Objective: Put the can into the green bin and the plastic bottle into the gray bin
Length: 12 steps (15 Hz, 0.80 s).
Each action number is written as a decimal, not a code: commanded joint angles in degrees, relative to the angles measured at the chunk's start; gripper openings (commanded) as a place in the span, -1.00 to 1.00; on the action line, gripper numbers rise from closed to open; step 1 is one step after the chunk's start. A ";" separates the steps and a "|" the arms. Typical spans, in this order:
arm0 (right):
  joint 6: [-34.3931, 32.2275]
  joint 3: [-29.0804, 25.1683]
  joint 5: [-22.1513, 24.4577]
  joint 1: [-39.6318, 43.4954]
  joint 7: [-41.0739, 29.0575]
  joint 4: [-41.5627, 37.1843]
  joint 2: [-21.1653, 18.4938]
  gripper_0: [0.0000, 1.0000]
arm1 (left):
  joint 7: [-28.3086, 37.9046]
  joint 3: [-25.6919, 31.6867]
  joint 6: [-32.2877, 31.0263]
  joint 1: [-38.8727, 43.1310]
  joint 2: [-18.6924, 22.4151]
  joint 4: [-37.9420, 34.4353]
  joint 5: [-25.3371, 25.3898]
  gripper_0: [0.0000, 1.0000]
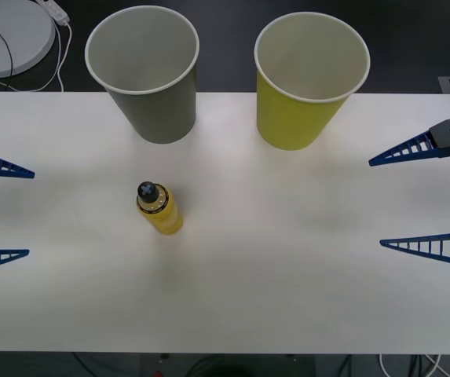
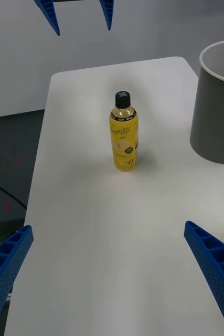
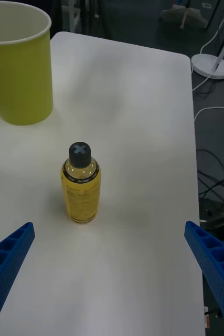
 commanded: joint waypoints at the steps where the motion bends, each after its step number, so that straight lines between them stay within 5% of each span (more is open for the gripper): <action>1: 0.00 0.00 0.00 0.00 0.00 0.00 0.00 1.00 | -1.54 -0.09 0.64 2.43 -0.09 1.61 0.10 1.00; 12: 0.00 0.00 0.00 0.00 0.00 0.00 0.00 1.00 | -7.69 -1.59 5.30 4.72 -9.67 2.49 -7.29 1.00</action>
